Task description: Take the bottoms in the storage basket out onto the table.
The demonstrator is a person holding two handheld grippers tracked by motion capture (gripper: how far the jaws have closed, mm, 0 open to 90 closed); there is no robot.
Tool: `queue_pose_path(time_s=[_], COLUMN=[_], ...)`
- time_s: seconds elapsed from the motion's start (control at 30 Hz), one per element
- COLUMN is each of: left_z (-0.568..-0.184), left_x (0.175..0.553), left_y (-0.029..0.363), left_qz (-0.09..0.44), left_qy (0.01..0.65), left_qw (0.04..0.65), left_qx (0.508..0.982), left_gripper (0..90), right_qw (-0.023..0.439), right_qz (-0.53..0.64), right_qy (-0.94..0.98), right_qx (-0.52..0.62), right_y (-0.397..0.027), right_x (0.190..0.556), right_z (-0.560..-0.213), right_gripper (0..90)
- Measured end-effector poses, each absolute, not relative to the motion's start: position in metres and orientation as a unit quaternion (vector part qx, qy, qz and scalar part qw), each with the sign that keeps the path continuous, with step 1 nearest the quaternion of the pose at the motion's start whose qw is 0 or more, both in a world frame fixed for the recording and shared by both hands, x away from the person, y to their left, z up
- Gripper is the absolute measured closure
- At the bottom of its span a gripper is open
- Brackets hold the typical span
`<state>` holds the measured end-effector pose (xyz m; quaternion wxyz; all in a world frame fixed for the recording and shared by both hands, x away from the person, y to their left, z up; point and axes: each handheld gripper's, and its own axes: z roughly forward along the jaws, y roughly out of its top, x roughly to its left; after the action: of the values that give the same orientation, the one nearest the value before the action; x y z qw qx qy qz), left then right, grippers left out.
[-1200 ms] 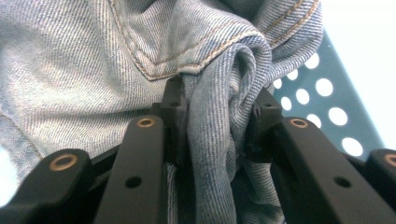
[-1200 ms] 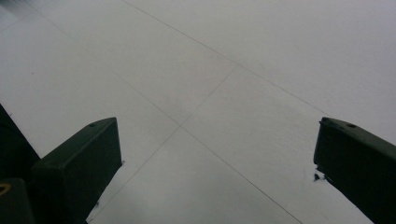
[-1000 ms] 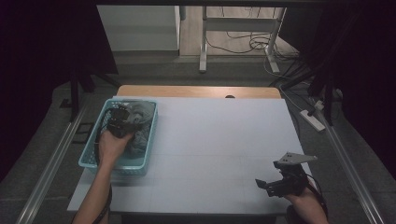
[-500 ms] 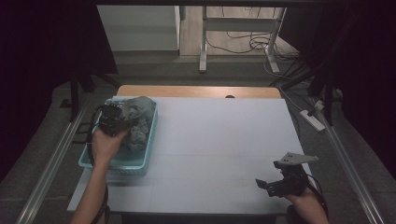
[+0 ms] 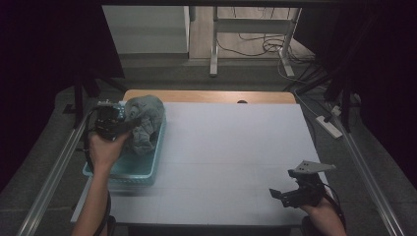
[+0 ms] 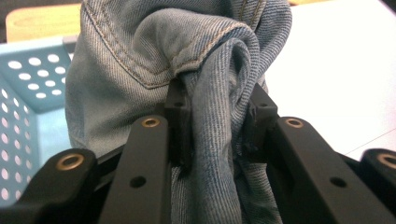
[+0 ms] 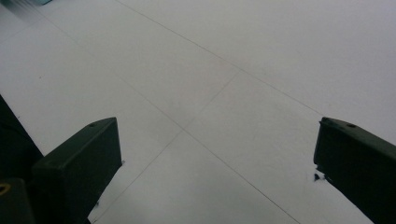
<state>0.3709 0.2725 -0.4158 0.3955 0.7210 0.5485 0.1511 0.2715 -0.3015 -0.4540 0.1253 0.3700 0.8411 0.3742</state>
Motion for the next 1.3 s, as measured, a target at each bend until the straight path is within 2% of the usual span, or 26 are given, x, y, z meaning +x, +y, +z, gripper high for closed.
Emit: queue_pose_path(time_s=[0.67,1.3], left_z=[-0.378,-0.347], left_x=[0.350,0.337], left_y=[0.278,0.254], left_qz=[0.177,0.175], left_qy=[0.523,0.470], left_qw=[0.450,0.491], left_qx=[0.701,0.713], left_gripper=[69.1,69.6], right_qw=[0.123,0.123], right_qz=[0.376,0.378], right_qy=[0.840,0.839], right_qx=[0.372,0.371], right_y=[-0.302,-0.302], right_x=[0.272,0.272], right_z=[-0.454,-0.454], right_gripper=[1.1,1.1])
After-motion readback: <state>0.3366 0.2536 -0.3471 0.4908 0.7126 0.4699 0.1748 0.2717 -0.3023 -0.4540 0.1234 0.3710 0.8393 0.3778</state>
